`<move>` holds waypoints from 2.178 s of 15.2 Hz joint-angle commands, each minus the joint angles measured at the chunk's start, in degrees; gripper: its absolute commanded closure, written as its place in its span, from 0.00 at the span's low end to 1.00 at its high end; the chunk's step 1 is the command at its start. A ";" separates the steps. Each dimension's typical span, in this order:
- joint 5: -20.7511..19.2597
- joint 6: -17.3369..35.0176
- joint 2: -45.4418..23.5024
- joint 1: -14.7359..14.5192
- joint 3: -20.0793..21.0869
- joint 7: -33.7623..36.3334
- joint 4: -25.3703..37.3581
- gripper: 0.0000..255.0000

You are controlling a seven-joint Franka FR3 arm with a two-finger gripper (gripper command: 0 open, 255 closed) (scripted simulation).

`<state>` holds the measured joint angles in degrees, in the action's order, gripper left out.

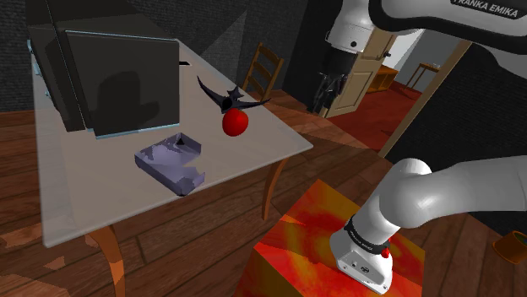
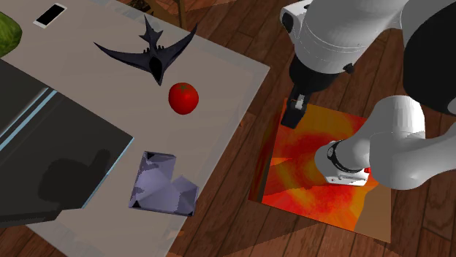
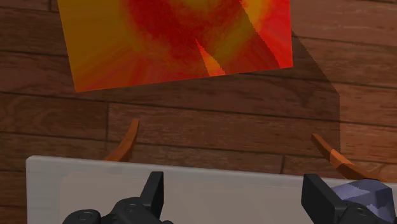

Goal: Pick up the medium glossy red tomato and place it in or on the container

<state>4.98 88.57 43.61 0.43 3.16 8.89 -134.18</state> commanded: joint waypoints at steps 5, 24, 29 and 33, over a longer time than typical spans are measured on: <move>-0.04 6.64 -6.16 0.26 -3.70 -5.38 0.37 0.00; 15.01 22.88 -46.22 -0.34 -16.23 -33.80 22.92 0.00; 21.36 21.31 -58.42 1.74 -16.14 -40.09 34.80 0.00; 22.81 22.04 -61.38 2.15 -15.61 -41.30 36.72 0.00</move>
<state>27.46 110.24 -17.00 2.55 -12.58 -32.16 -97.82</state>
